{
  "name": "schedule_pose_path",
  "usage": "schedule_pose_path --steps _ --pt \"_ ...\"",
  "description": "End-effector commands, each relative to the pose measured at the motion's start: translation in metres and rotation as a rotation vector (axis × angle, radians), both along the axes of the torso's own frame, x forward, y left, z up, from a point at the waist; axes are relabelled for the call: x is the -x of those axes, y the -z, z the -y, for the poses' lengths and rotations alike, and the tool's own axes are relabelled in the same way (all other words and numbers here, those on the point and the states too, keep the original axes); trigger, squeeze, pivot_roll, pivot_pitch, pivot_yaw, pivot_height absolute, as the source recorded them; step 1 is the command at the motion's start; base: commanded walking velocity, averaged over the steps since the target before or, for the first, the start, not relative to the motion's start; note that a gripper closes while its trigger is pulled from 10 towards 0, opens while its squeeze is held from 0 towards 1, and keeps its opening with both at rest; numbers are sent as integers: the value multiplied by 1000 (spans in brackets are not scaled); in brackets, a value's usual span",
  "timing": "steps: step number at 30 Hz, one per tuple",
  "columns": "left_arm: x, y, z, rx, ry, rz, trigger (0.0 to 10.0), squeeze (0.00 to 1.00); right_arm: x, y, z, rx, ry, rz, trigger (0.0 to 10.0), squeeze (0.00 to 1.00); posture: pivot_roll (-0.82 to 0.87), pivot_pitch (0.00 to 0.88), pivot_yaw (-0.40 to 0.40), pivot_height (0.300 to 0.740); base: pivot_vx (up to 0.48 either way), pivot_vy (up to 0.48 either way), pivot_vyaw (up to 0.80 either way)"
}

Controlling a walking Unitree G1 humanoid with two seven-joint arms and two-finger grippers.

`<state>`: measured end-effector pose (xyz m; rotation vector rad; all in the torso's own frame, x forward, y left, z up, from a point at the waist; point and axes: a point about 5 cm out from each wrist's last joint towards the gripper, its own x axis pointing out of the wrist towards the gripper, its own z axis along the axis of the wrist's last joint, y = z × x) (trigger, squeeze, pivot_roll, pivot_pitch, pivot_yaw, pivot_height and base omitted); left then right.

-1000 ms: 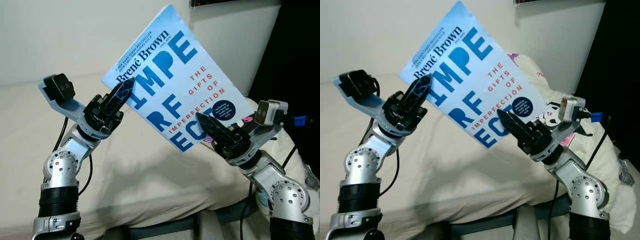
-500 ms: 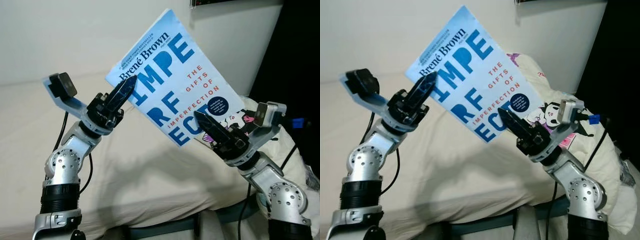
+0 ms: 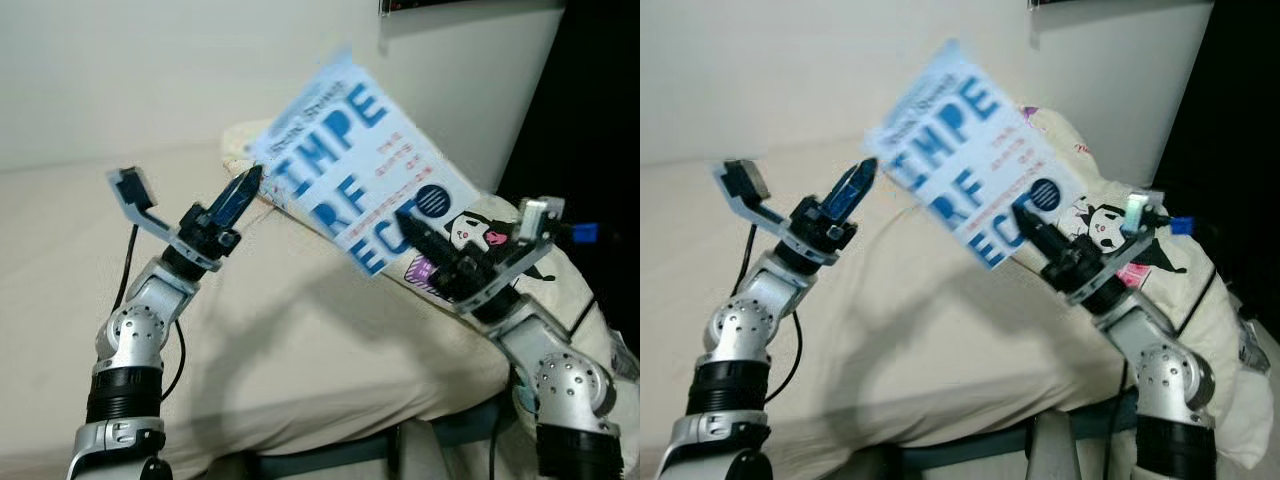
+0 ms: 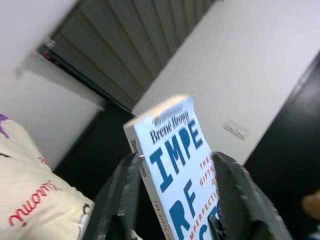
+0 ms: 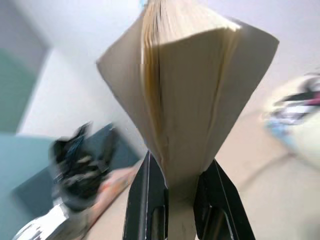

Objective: Clean up the room

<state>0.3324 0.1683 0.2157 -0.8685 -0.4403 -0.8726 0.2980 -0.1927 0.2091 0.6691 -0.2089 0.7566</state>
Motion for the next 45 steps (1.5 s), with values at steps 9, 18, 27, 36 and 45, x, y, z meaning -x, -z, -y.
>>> schedule_pose_path --steps 9,18,27,36,45 --pt "-12 77 -56 -69 -423 -412 10000 1000 -3 3 1 -1 26 1 0 0 -122 76 76 607 0 0 -45" --pt "5 137 -89 -272 -698 -776 10000 0 -7 26 0 40 65 -75 0 0 -112 73 78 629 0 0 0" --pt "31 181 -97 -381 -785 -980 10000 0 -4 59 -4 147 79 -176 0 0 -115 79 83 656 0 0 0" --pt "43 195 -102 -347 -820 -1081 10000 0 -2 72 -6 165 86 -208 0 0 -105 83 90 679 0 0 0" --pt "49 204 -101 -422 -840 -1109 10000 0 -4 90 -5 241 145 -248 0 0 -103 82 91 707 -368 0 0"
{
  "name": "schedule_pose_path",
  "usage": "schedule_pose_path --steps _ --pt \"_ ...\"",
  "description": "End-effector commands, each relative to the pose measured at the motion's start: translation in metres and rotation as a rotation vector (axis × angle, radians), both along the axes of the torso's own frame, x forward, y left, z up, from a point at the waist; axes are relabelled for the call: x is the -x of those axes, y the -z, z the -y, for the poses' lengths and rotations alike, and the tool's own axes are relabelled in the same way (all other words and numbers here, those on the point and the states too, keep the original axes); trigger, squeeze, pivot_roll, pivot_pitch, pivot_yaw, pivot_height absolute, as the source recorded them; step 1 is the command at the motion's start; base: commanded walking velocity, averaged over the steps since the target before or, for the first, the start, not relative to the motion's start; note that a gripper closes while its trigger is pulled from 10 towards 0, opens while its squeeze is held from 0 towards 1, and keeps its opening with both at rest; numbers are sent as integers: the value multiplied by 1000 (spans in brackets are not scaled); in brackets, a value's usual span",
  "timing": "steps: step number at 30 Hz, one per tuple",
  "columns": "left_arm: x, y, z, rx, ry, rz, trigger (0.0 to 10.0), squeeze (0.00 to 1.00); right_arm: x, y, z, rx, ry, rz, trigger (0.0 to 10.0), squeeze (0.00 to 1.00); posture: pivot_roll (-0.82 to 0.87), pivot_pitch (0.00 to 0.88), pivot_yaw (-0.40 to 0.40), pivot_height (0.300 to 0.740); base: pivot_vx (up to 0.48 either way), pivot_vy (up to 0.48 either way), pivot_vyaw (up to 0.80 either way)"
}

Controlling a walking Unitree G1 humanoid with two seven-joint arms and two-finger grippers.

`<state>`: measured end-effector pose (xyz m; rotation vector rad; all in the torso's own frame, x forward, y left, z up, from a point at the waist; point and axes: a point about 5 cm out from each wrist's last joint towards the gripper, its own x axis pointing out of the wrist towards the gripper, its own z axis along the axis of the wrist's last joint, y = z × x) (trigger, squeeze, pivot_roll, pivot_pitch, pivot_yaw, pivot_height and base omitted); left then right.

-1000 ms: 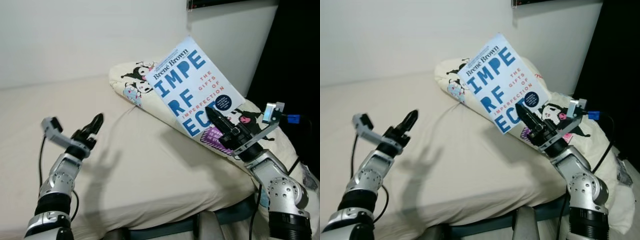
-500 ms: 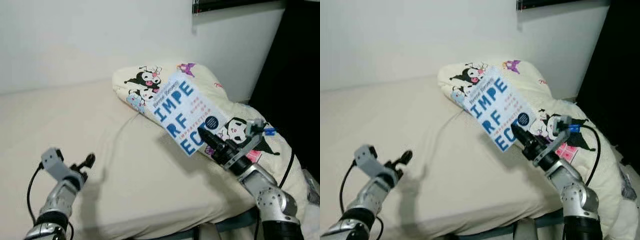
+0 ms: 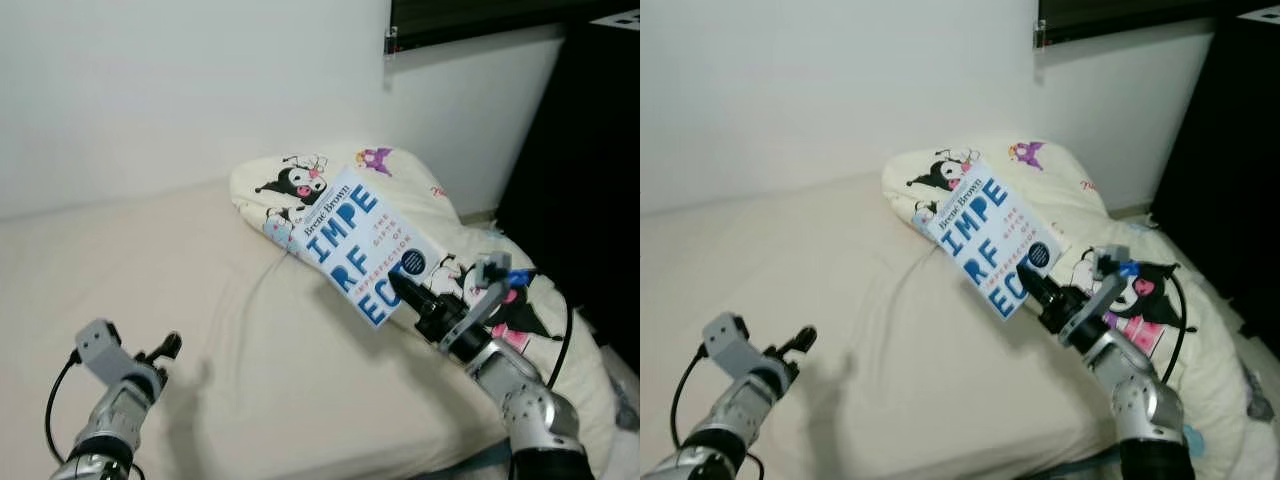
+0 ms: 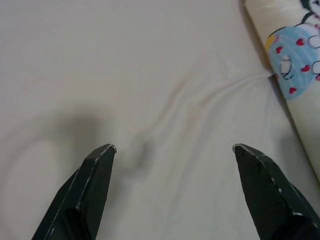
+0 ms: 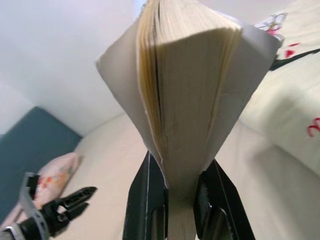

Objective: Clean up the room

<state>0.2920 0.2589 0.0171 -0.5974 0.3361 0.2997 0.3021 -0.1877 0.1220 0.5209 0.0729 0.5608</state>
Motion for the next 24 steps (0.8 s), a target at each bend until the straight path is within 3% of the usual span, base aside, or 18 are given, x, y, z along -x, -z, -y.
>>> schedule_pose_path --steps 1,4,5,7,9,13,15,22,24 --pt "9 5 -10 -34 -28 -32 10000 0 0 3 0 12 21 11 0 0 -103 82 91 707 -465 0 0" --pt "15 13 -6 -88 14 -78 10000 0 1 17 1 78 42 -35 0 0 -100 79 91 707 0 0 0" --pt "23 23 -2 -103 36 -128 10000 0 3 32 3 139 69 -108 10000 0 -99 77 90 707 0 0 0" --pt "30 29 0 -118 47 -165 10000 0 5 42 4 171 77 -142 10000 0 -95 75 89 707 0 0 800" --pt "45 43 1 -153 61 -247 10000 0 9 55 3 203 74 -181 10000 0 -92 73 88 707 0 0 800" --pt "60 54 0 -174 56 -318 10000 0 13 63 0 211 57 -197 10000 0 -90 72 87 707 0 0 800" --pt "83 69 -3 -193 44 -426 10000 0 17 71 -5 230 26 -208 10000 0 -89 69 86 707 0 0 794" --pt "108 84 -2 -188 47 -535 10000 0 23 89 -4 248 27 -253 10000 0 -80 62 88 707 0 0 794" --pt "115 88 -1 -197 58 -589 10000 0 25 94 -3 249 34 -271 10000 0 -76 63 88 707 -480 0 794"
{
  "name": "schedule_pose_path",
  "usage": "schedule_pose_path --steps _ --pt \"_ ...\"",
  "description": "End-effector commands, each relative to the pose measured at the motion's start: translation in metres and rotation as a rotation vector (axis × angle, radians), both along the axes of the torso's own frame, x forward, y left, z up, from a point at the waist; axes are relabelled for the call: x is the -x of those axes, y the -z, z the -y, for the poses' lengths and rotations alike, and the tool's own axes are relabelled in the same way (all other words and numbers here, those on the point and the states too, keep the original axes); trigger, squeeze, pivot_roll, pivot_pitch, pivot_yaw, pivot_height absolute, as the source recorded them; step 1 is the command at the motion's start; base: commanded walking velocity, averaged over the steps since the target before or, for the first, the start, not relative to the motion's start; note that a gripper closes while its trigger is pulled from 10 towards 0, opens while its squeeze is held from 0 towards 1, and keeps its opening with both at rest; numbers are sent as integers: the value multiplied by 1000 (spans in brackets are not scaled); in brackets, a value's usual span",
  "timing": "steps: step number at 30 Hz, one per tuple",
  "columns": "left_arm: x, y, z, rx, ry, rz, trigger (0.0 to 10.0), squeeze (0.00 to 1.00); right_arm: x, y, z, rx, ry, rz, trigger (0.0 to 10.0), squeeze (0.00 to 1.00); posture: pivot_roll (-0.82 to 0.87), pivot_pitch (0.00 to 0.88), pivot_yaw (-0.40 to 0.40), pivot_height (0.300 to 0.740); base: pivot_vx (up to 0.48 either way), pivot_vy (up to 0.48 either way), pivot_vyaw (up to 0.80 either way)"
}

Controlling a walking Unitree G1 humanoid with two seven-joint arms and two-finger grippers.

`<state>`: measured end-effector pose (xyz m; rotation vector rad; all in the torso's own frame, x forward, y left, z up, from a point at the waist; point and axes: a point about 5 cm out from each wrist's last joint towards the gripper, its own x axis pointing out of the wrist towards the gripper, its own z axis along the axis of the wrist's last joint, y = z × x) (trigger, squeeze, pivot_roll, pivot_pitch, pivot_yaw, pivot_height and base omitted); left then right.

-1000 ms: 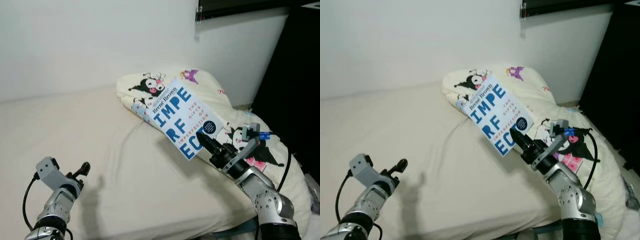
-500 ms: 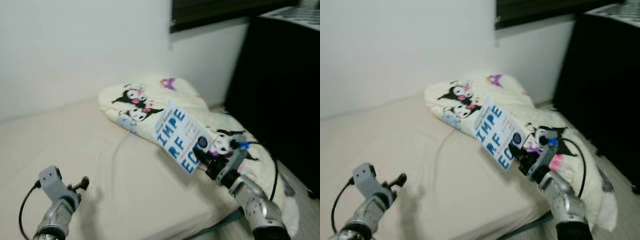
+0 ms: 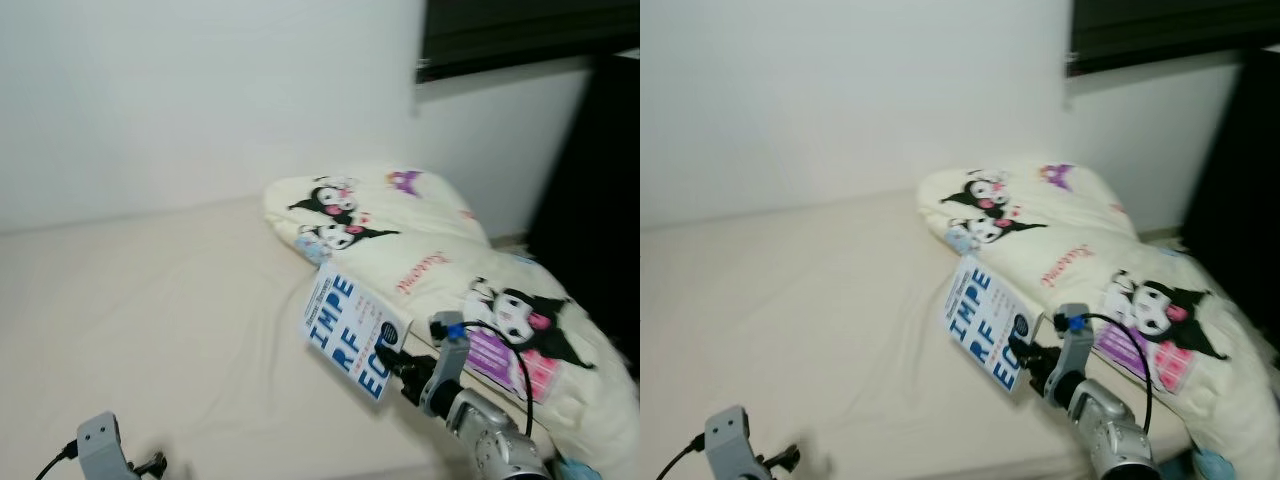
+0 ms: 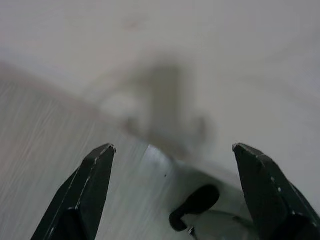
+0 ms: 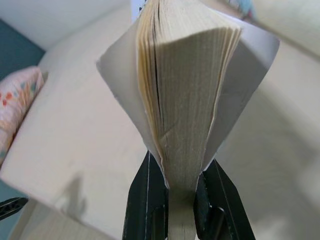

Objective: Clean up the room

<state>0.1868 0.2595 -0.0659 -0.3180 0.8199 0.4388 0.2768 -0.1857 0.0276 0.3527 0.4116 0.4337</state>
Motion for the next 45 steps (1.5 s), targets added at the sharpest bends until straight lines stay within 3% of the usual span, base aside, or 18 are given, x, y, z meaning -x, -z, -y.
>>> schedule_pose_path --steps 1,5,31,45 --pt "10 5 0 -9 9 -61 10000 0 0 0 -1 -4 1 25 10000 0 -76 63 88 707 -480 0 794" --pt "13 7 0 -17 20 -82 10000 0 0 2 -1 -6 2 21 10000 0 -74 64 90 707 -480 0 789" --pt "19 14 15 -33 184 -121 10000 0 2 9 0 -34 -29 32 10000 0 -81 40 91 707 0 0 791" --pt "4 12 36 -3 255 -90 10000 0 3 15 -7 63 -99 24 10000 0 -85 38 87 707 0 0 785"
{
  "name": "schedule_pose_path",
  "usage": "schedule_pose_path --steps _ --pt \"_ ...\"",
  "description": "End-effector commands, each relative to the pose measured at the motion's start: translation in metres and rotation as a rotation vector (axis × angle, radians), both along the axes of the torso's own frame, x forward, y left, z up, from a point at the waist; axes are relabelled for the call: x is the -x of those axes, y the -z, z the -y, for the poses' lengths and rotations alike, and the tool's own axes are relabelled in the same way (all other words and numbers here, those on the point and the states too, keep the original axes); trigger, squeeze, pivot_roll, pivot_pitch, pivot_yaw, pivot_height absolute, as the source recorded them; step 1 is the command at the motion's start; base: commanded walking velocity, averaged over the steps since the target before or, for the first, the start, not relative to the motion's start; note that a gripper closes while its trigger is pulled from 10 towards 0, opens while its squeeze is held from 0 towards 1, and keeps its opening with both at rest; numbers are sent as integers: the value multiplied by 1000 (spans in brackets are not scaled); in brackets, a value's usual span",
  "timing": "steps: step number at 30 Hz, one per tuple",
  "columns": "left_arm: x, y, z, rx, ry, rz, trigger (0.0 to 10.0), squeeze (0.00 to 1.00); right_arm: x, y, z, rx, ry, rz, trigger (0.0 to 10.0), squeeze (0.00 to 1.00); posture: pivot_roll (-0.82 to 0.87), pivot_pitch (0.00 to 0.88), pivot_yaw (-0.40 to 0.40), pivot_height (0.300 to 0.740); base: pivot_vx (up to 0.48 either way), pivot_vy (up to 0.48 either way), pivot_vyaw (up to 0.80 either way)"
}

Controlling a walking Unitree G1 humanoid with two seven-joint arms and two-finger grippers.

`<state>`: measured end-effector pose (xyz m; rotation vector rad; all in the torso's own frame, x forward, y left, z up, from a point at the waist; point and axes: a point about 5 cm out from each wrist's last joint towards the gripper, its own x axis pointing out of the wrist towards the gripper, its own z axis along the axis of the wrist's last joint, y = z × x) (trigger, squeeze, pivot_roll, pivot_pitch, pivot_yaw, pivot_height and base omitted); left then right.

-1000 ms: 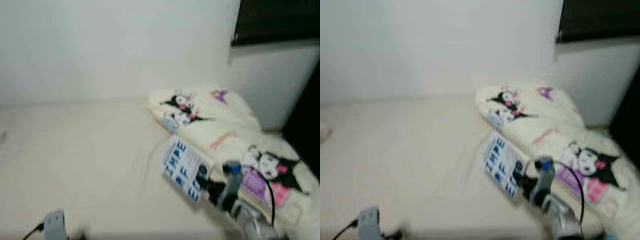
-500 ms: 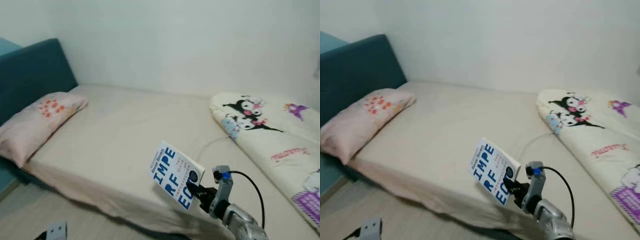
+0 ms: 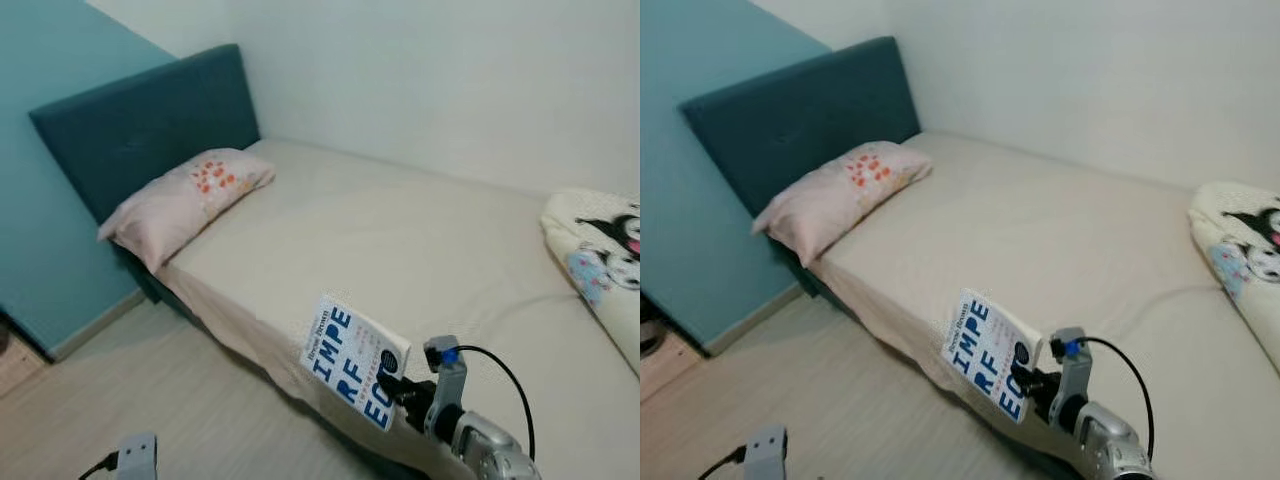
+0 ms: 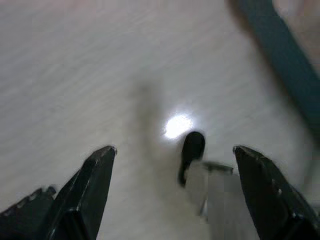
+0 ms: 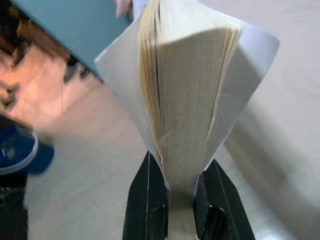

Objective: Clean up the room

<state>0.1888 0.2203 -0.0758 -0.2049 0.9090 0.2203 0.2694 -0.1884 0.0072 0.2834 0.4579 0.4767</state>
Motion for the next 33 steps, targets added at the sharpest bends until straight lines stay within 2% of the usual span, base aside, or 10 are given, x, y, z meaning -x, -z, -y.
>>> schedule_pose_path --steps 1,7,17,23,27,33 --pt "4 2 -1 -2 19 -22 10000 0 -5 -6 -10 -2 -41 48 10000 0 -85 38 87 707 0 0 781" --pt "-1 0 3 8 31 -13 10000 0 -4 -5 -10 10 -56 51 10000 0 -91 36 86 707 189 0 781" --pt "-1 1 8 25 33 -13 10000 0 -4 -6 -13 43 -96 66 10000 0 -93 37 85 707 480 0 781" --pt "-1 2 8 29 38 -13 10000 0 -8 -7 -8 71 -52 68 10000 0 -92 37 84 707 480 0 781" --pt "-1 1 9 31 39 -11 10000 0 -11 -6 0 134 13 64 10000 0 -93 37 85 707 480 0 247" --pt "-2 1 10 36 43 -8 10000 0 -13 -6 4 150 44 64 10000 0 -96 37 86 707 480 0 0"
